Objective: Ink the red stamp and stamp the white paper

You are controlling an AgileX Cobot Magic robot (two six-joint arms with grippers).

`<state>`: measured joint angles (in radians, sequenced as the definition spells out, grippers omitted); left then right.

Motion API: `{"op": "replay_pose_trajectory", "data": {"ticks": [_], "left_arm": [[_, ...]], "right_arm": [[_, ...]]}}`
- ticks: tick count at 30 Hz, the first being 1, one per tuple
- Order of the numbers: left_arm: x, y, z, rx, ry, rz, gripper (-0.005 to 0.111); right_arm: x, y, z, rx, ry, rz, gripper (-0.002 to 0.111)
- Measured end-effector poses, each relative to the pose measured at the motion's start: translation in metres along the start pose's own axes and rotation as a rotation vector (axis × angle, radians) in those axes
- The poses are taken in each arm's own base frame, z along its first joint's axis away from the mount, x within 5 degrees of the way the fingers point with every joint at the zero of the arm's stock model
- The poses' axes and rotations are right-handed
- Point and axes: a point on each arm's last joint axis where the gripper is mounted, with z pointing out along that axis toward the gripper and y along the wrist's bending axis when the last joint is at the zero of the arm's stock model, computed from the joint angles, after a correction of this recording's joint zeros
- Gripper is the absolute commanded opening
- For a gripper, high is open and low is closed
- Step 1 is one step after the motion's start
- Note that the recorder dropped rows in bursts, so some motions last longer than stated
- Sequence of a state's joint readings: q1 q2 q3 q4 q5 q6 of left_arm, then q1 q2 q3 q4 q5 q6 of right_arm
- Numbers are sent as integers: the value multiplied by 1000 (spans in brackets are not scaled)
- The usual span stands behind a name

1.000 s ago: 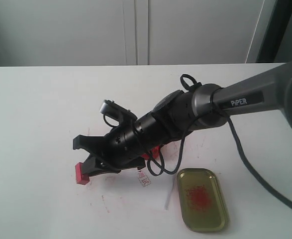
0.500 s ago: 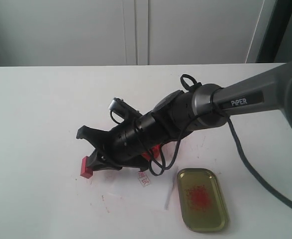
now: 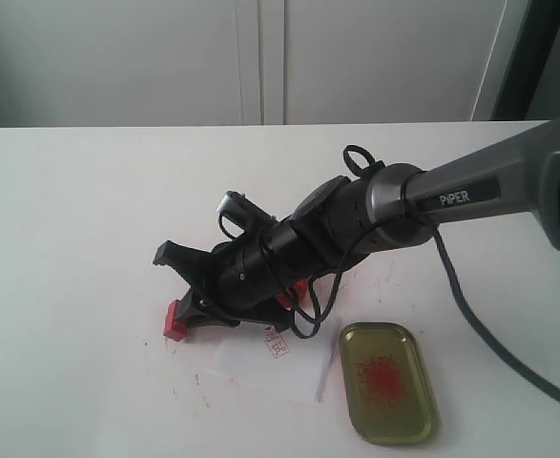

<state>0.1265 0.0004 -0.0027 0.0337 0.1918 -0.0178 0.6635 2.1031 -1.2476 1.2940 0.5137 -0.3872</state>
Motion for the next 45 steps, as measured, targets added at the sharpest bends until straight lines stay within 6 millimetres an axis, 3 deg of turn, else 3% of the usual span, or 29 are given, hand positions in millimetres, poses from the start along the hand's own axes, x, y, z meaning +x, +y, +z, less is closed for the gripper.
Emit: {"op": "replay_pose_trajectory", "data": {"ticks": [5, 15, 26, 45], "left_arm": [[0, 0, 0, 0, 0, 0, 0], [0, 0, 0, 0, 0, 0, 0], [0, 0, 0, 0, 0, 0, 0], [0, 0, 0, 0, 0, 0, 0]], "right_arm": [[-1, 0, 0, 2, -6, 2, 30], [-2, -1, 0, 8, -19, 6, 43], [-4, 4, -8, 24, -44, -4, 47], [-5, -5, -10, 135, -56, -58, 47]]}}
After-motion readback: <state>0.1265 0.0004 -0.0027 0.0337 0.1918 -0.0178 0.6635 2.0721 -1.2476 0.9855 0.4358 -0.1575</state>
